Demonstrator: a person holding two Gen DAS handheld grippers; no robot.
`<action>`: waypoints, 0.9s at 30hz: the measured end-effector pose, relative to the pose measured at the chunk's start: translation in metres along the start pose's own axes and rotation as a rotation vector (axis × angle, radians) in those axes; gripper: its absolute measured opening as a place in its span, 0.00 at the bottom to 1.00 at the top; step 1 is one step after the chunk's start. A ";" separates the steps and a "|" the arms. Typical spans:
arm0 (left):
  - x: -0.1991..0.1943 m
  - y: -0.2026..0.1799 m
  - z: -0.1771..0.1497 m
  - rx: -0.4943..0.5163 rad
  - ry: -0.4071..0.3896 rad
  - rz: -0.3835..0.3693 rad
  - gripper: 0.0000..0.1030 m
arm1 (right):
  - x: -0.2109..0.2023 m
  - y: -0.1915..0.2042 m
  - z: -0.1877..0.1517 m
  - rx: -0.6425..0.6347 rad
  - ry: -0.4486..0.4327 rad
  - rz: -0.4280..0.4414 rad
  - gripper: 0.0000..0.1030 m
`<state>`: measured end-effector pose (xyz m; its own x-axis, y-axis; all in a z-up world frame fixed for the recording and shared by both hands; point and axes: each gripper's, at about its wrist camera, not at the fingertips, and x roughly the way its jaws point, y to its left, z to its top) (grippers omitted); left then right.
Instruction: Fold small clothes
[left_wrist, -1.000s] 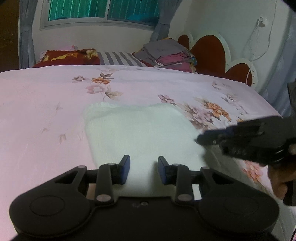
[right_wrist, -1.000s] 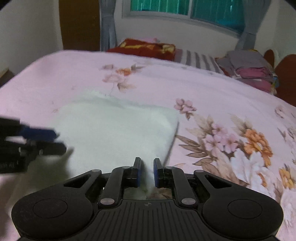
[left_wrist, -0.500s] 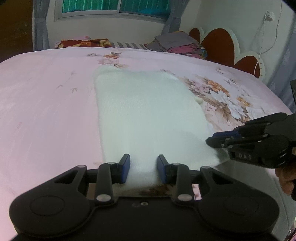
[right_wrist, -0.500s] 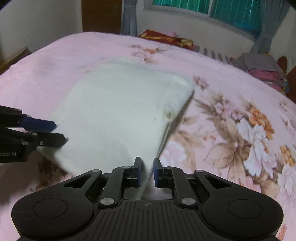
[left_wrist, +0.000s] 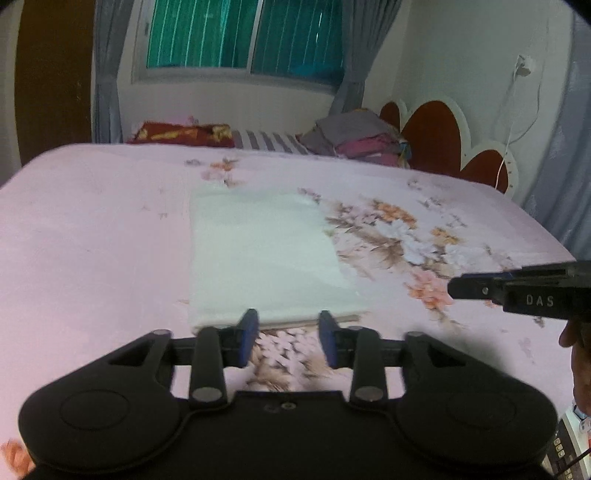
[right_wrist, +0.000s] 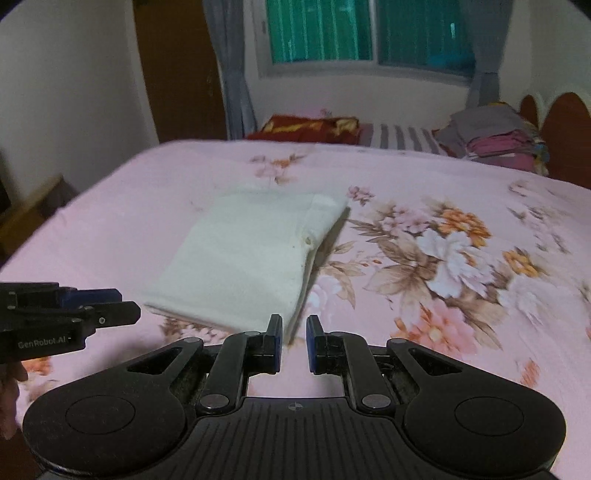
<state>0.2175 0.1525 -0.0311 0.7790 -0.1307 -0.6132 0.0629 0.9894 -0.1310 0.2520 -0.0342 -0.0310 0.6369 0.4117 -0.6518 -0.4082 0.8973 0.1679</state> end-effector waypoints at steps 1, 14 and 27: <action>-0.010 -0.005 -0.002 -0.002 -0.011 0.007 0.46 | -0.012 0.002 -0.004 0.010 -0.006 -0.003 0.11; -0.117 -0.057 -0.053 0.006 -0.098 0.125 1.00 | -0.133 0.025 -0.070 0.076 -0.086 -0.112 1.00; -0.162 -0.074 -0.067 -0.011 -0.155 0.138 1.00 | -0.192 0.060 -0.100 0.027 -0.142 -0.132 1.00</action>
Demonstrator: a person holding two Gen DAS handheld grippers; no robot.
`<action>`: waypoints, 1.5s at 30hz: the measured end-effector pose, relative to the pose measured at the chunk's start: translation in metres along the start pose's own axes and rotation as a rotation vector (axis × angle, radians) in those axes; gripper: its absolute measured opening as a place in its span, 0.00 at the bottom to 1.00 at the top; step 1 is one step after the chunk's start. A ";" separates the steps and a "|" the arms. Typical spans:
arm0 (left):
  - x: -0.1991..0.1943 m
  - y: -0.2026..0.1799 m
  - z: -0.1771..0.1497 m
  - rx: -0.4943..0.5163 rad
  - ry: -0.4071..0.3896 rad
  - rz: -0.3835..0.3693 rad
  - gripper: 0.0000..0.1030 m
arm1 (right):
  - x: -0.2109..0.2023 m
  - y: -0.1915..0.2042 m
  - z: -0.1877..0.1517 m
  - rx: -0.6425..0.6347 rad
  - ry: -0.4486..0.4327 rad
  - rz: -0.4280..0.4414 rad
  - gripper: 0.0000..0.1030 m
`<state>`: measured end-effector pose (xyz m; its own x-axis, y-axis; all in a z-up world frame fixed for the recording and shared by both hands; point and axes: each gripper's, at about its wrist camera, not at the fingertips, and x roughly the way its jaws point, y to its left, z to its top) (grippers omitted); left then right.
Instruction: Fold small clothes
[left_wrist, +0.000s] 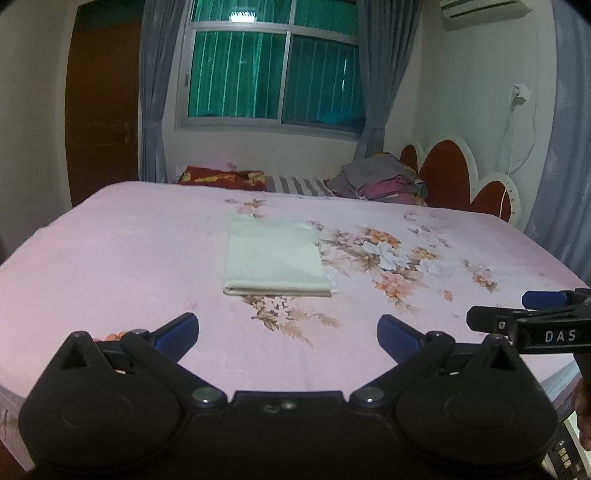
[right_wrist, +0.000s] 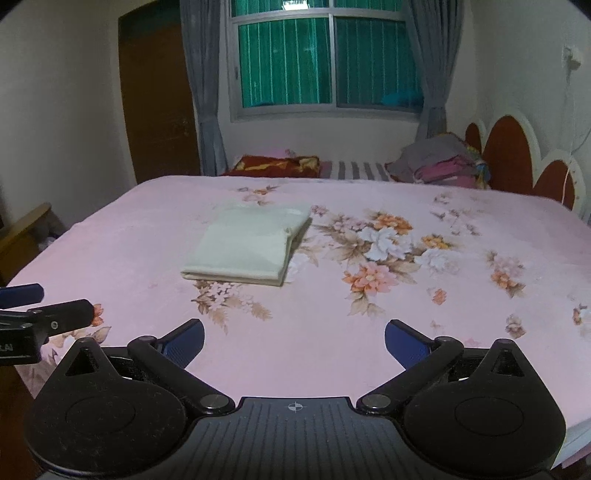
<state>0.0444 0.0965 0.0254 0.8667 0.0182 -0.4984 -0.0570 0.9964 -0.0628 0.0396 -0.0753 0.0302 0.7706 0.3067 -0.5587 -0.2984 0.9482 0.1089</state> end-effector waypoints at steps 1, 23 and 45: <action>-0.001 -0.001 0.001 0.004 -0.005 0.001 1.00 | -0.002 0.000 0.001 0.001 -0.004 -0.003 1.00; -0.013 -0.017 0.000 0.028 -0.041 -0.017 1.00 | -0.028 -0.016 0.002 0.040 -0.044 -0.025 1.00; -0.015 -0.013 0.005 0.024 -0.052 -0.011 1.00 | -0.028 -0.017 0.005 0.025 -0.046 -0.021 1.00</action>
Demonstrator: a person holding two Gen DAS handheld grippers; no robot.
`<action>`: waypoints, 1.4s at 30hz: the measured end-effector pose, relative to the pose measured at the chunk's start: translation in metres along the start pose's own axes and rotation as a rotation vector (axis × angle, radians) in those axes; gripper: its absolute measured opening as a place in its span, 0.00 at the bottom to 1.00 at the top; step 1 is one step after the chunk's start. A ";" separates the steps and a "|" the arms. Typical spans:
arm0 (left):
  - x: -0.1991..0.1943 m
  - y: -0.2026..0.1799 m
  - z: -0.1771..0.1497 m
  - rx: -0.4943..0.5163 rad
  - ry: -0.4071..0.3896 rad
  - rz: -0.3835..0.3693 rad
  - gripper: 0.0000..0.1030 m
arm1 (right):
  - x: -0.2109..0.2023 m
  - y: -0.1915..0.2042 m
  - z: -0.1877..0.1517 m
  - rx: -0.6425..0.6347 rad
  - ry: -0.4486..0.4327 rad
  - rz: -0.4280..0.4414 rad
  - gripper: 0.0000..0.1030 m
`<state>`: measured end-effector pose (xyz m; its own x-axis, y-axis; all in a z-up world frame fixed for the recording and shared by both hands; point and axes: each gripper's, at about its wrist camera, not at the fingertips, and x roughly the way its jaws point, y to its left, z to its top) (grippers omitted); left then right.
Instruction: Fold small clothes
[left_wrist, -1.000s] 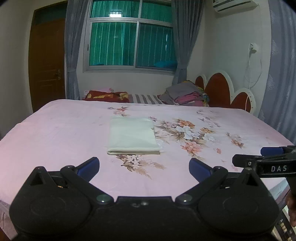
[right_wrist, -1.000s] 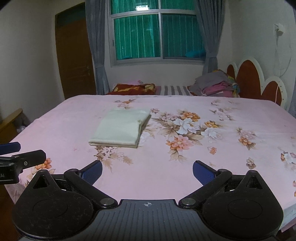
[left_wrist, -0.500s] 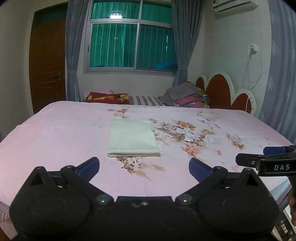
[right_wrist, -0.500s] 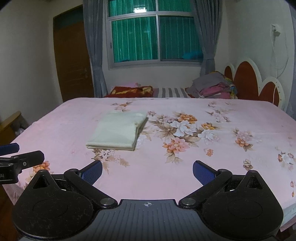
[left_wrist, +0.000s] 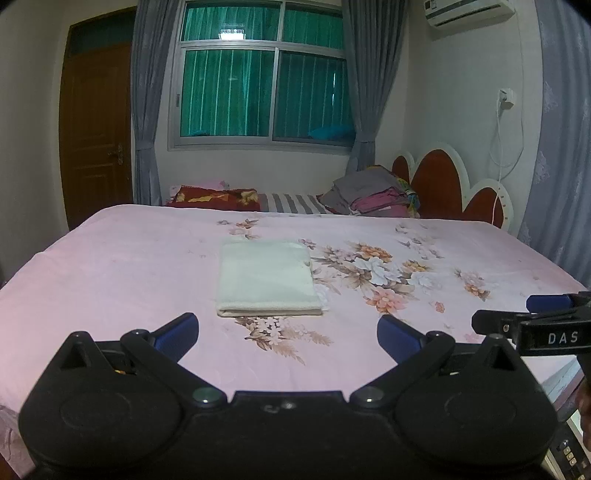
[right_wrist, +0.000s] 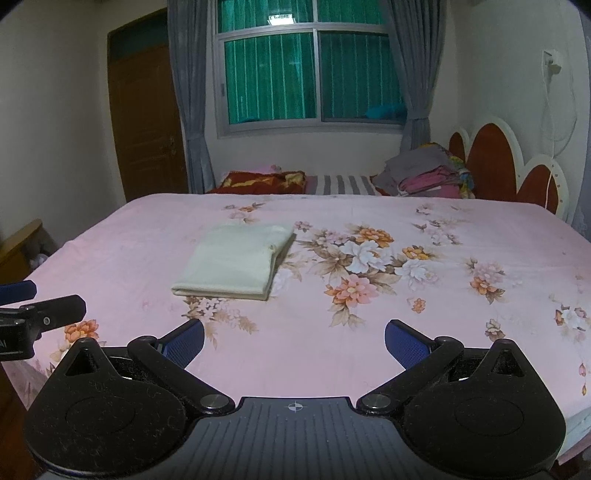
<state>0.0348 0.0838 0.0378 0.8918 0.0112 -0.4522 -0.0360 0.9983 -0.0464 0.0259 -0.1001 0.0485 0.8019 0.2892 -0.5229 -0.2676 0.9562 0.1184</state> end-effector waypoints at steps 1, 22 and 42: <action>0.000 0.001 0.001 0.002 -0.002 0.001 1.00 | 0.000 0.000 0.000 0.001 0.000 0.001 1.00; 0.001 0.002 0.003 0.008 -0.002 0.004 1.00 | 0.001 -0.001 -0.002 -0.001 0.003 0.001 1.00; 0.001 0.002 0.003 0.015 -0.021 0.016 0.99 | 0.003 -0.001 -0.006 -0.011 0.002 0.017 1.00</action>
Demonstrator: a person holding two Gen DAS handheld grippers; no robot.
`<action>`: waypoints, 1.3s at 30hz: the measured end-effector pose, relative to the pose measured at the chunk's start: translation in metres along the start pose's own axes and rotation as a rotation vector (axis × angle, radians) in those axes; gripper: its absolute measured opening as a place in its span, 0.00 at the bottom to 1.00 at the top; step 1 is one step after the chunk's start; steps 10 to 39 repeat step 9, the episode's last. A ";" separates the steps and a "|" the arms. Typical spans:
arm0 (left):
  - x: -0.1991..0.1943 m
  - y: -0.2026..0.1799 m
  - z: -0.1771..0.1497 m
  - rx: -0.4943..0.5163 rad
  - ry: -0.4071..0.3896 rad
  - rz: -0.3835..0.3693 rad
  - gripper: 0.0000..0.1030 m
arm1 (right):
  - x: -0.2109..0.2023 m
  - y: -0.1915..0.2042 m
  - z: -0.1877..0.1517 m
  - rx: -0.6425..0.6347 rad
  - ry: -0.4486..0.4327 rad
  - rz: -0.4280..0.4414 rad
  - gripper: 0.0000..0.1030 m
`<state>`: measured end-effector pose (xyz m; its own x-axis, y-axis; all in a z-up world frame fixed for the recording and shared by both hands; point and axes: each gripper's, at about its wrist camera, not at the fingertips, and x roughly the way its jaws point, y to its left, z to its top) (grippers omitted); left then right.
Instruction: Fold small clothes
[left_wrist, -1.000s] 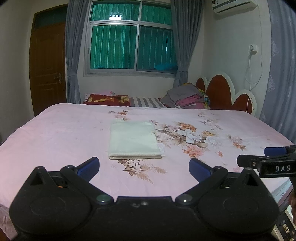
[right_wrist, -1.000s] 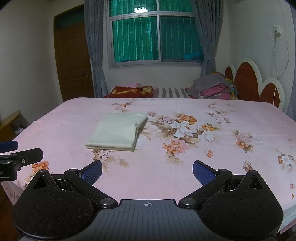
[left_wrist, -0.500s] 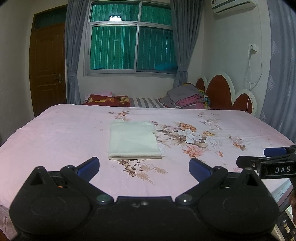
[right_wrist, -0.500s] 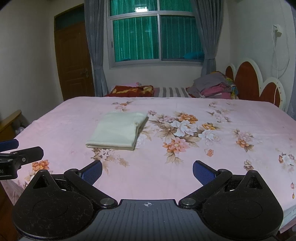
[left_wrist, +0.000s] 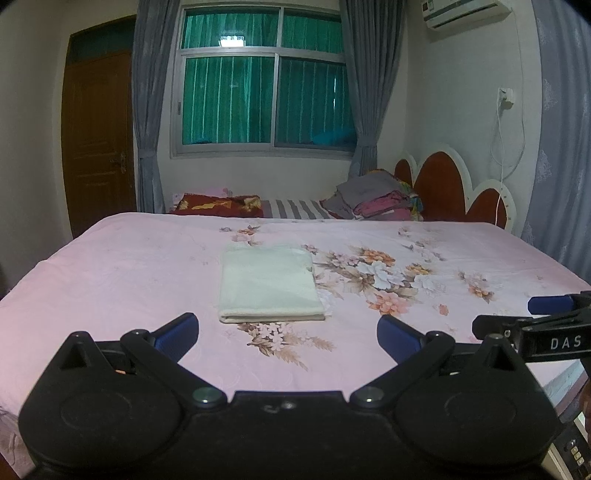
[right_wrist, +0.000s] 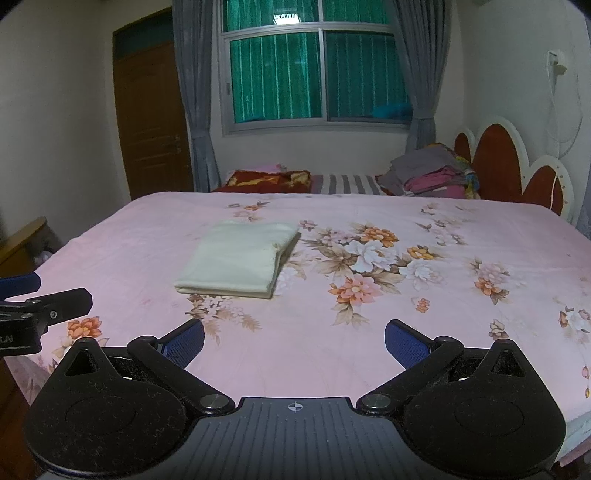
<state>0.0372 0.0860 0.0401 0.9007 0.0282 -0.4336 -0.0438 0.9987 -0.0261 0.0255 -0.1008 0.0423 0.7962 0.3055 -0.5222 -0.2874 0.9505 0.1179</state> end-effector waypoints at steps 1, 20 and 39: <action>0.000 0.000 0.000 -0.001 -0.001 -0.002 0.99 | 0.000 0.000 0.000 0.001 -0.001 0.000 1.00; -0.001 -0.002 0.002 0.004 -0.012 0.002 0.99 | 0.000 -0.003 0.001 0.007 -0.007 0.004 1.00; -0.001 -0.002 0.002 0.004 -0.012 0.002 0.99 | 0.000 -0.003 0.001 0.007 -0.007 0.004 1.00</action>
